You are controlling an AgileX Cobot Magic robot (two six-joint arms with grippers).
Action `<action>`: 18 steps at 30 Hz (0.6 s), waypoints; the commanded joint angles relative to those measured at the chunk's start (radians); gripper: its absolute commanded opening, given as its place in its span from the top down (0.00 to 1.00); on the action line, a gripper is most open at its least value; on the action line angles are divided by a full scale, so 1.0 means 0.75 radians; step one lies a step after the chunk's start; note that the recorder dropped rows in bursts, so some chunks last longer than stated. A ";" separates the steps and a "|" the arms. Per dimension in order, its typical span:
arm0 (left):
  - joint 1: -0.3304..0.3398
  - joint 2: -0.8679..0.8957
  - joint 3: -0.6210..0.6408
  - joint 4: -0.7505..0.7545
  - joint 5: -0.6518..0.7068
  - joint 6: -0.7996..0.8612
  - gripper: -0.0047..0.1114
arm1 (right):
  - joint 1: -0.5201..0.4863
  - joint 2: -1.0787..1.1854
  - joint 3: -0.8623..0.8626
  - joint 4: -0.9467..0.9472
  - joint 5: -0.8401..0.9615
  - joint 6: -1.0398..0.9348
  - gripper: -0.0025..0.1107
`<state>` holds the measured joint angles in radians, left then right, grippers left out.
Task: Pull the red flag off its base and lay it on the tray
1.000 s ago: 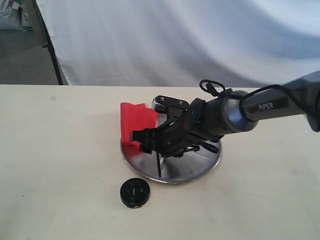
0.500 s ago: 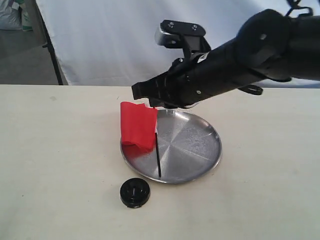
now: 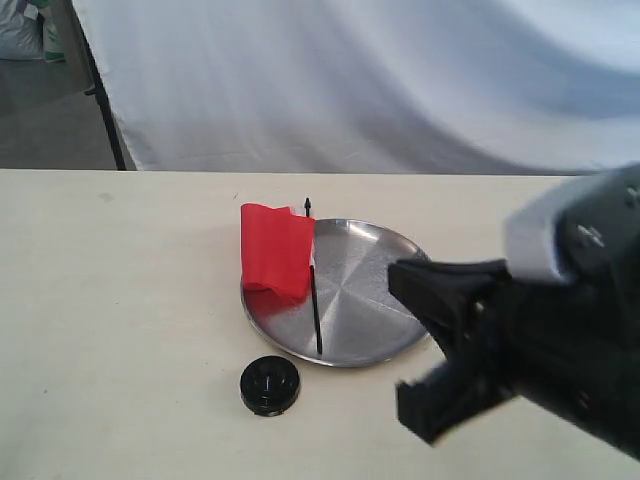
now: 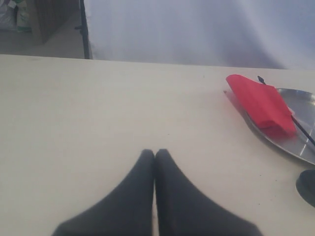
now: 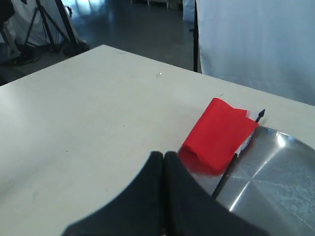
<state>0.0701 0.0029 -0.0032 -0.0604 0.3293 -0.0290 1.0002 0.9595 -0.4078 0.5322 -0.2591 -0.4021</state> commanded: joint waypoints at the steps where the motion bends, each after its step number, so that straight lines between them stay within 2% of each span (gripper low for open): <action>1: 0.001 -0.004 0.004 0.008 -0.004 -0.002 0.96 | 0.089 -0.218 0.229 -0.004 -0.088 -0.013 0.98; 9: 0.001 -0.004 0.004 0.008 -0.004 -0.002 0.96 | 0.131 -0.497 0.464 0.012 -0.088 0.078 0.98; 18: 0.001 -0.004 0.004 0.008 -0.004 -0.002 0.96 | 0.131 -0.622 0.500 0.012 -0.070 0.160 0.98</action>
<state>0.0701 0.0029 -0.0032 -0.0604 0.3293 -0.0290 1.0985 0.5077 -0.0370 0.5376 -0.3075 -0.2882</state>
